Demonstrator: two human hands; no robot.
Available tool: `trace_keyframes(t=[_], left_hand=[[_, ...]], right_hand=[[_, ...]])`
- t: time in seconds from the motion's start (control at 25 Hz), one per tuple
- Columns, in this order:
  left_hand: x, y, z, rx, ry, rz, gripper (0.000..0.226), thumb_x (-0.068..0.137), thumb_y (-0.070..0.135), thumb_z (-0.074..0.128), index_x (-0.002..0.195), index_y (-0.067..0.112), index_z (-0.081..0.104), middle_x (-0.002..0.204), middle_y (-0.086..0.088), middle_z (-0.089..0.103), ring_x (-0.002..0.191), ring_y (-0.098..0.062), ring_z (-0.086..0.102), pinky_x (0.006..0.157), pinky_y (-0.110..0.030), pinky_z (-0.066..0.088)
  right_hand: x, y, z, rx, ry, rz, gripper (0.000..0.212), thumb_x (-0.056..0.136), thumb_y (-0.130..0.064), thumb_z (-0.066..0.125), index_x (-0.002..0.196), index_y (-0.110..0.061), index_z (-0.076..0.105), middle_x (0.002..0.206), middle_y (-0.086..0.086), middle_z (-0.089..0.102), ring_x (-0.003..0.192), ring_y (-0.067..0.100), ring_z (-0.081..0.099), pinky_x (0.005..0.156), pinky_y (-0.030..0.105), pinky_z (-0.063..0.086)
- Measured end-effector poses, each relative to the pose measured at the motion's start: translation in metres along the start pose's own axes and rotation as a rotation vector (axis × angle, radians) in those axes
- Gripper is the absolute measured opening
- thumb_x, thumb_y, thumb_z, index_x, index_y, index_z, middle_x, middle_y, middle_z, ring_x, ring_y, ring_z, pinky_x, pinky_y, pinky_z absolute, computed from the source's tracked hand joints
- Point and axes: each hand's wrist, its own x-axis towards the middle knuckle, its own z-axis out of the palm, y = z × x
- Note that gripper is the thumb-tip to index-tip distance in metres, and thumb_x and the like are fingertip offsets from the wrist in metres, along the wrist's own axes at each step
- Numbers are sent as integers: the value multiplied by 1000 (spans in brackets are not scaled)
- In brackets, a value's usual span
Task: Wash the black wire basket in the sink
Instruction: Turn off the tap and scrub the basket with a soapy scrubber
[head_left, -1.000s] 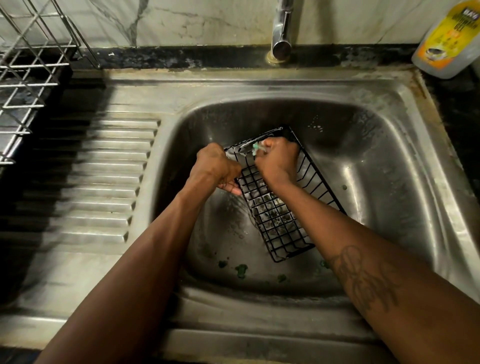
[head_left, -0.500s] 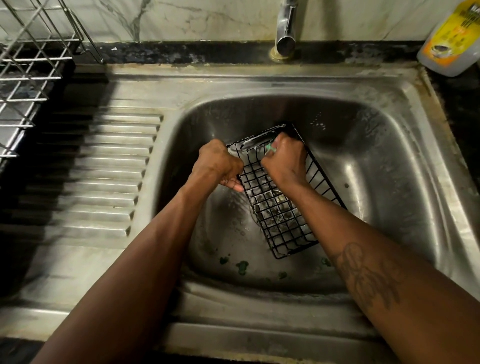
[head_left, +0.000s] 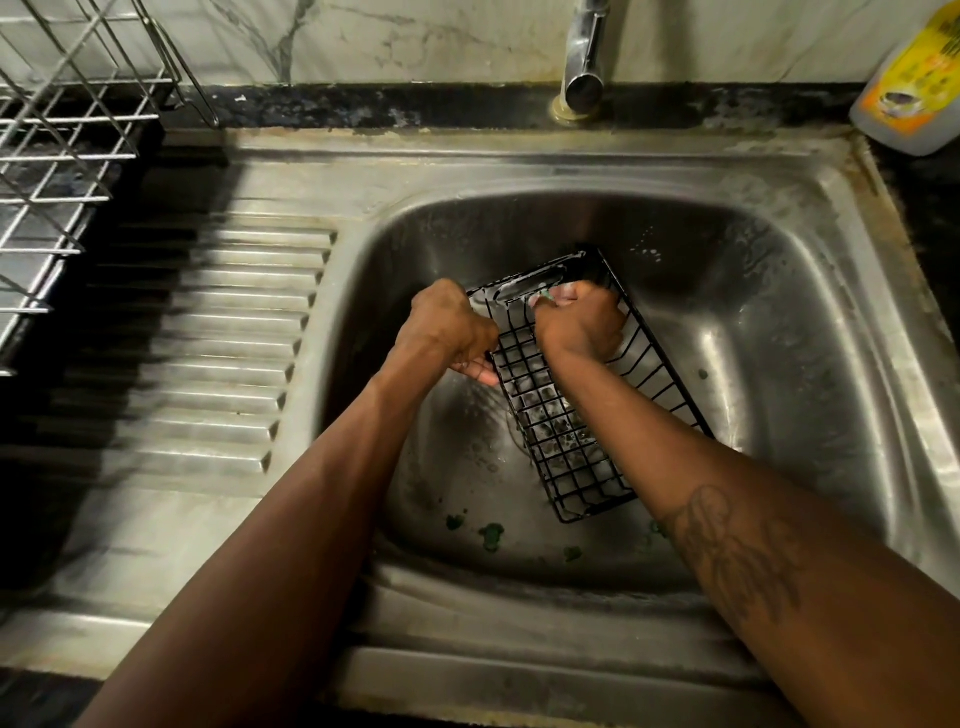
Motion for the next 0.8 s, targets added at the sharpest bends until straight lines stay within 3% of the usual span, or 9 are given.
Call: trace_keyframes(t=[0.12,0.24,0.36,0.48,0.56,0.64,0.68,0.8], left_hand=[[0,0,0,33,3,-1,17,89,19,68,90,2,64,69,-10,76,65,-16,76,73,-28,62],[5,-1,-4,31,31,-21,24,83,24,71,95,3,68,74,-8,77,70,-17,76,79,-30,62],[1,-2,-2,-11,-12,-54,15,91,9,67,82,1,60,62,-17,72,58,-25,73,69,-35,63],[1,1,3,-19,-15,-9,11,89,6,70,93,-2,64,67,-19,73,62,-26,75,73,-38,64],[0,0,3,14,-26,-51,19,90,14,71,101,0,65,69,-14,75,61,-20,75,70,-27,63],[0,3,2,9,-67,-72,17,89,19,73,96,6,64,75,-11,76,59,-14,73,60,-19,59],[1,1,2,12,-77,-71,18,86,19,75,92,6,64,78,-10,77,62,-13,74,62,-20,60],[13,-5,0,50,-67,-72,43,65,28,73,99,3,73,86,-6,79,81,-15,76,85,-30,61]], right_hand=[[-23,-3,15,196,-142,-2,13,76,-12,84,75,-21,73,78,-4,75,76,13,72,74,32,62],[-30,-4,20,189,-299,-117,21,75,-3,80,73,-22,71,78,-2,75,75,15,71,69,31,62],[-10,-1,4,215,-114,21,19,79,-6,77,96,-14,75,89,2,75,71,9,66,46,6,44],[1,8,-8,150,46,8,19,82,-9,72,102,-11,73,90,3,74,75,10,65,44,0,33],[-3,6,-4,129,-18,12,16,82,-10,74,98,-11,73,88,1,72,76,11,66,48,3,37],[-10,4,6,184,-143,45,12,79,-10,78,89,-13,73,86,2,74,73,13,69,52,11,49],[-15,3,10,214,-218,56,12,78,-8,80,85,-13,72,84,2,74,71,13,70,53,15,52],[-32,-8,16,333,-372,91,8,81,-5,78,86,-8,73,72,-1,68,60,7,61,49,11,48]])
